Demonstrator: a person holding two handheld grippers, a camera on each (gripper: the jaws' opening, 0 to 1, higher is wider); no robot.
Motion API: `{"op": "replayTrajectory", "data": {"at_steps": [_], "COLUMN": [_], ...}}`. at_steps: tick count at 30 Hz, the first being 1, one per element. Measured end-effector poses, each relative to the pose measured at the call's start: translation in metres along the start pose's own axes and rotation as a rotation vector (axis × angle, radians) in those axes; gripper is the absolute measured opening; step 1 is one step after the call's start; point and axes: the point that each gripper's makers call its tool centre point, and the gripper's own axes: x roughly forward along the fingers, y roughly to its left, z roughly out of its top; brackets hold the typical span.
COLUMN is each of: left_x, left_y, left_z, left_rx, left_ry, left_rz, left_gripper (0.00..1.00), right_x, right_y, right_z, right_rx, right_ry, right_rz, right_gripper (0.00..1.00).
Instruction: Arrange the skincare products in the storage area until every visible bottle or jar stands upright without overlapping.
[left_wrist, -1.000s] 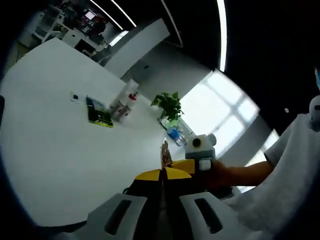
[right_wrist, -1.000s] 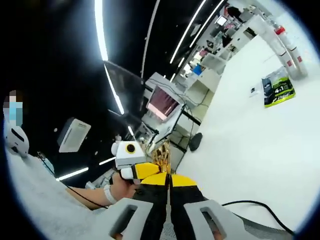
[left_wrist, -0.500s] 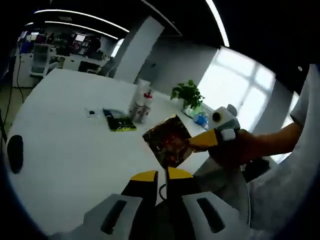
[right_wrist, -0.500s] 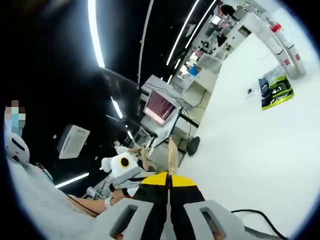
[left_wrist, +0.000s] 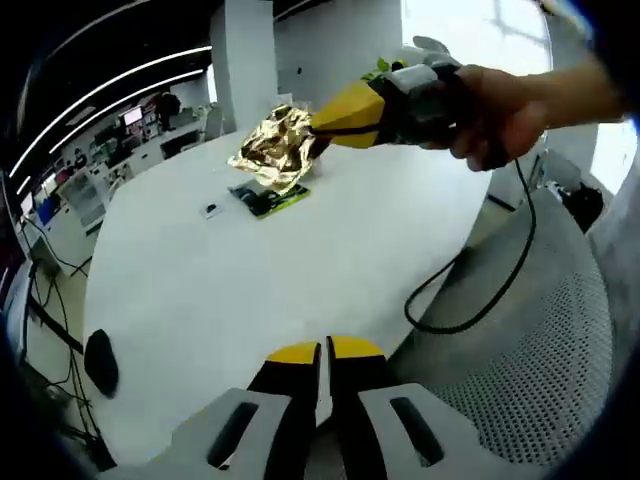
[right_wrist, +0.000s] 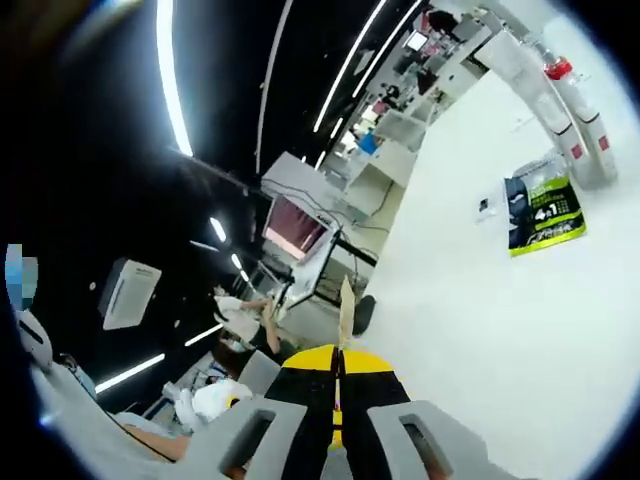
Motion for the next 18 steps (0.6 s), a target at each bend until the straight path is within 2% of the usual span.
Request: {"op": "replayTrajectory", "data": {"at_steps": [1,2,4,7,9,13,17,18], "left_x": [0.001,0.002,0.001,-0.002,-0.002,0.001,0.001,0.002], "left_y": [0.001,0.0,-0.003,-0.006,-0.003,-0.004,-0.005,-0.002], "left_z": [-0.005,-0.006,-0.002,0.01,0.01,0.004,0.004,0.003], "left_rx": [0.006,0.019,0.014,-0.027,-0.035,-0.027,-0.017,-0.04], "left_ry": [0.03,0.034,0.016,-0.053,-0.05,-0.018,-0.017,-0.008], "left_rz": [0.009,0.006,-0.003,-0.023,-0.015,-0.013,-0.013,-0.004], "left_gripper": [0.0,0.0,0.0,0.0,0.0,0.0,0.0,0.0], "right_x": [0.003,0.009,0.015,0.028,0.033,0.04,0.042,0.042], "right_y": [-0.002,-0.003,-0.005,-0.012,-0.019,-0.034,-0.043,-0.045], "right_z": [0.006,0.014,0.024,0.041,0.047,0.053,0.052,0.052], "right_rx": [0.012,0.029,0.034,0.017,0.001,0.03,0.058,0.069], "right_ry": [-0.012,-0.022,-0.032,-0.033,-0.029,-0.035,-0.042,-0.046], "right_rz": [-0.005,0.001,0.001,-0.034,-0.05,-0.089,-0.112,-0.117], "right_gripper": [0.0,0.0,0.0,0.0,0.0,0.0,0.0,0.0]}}
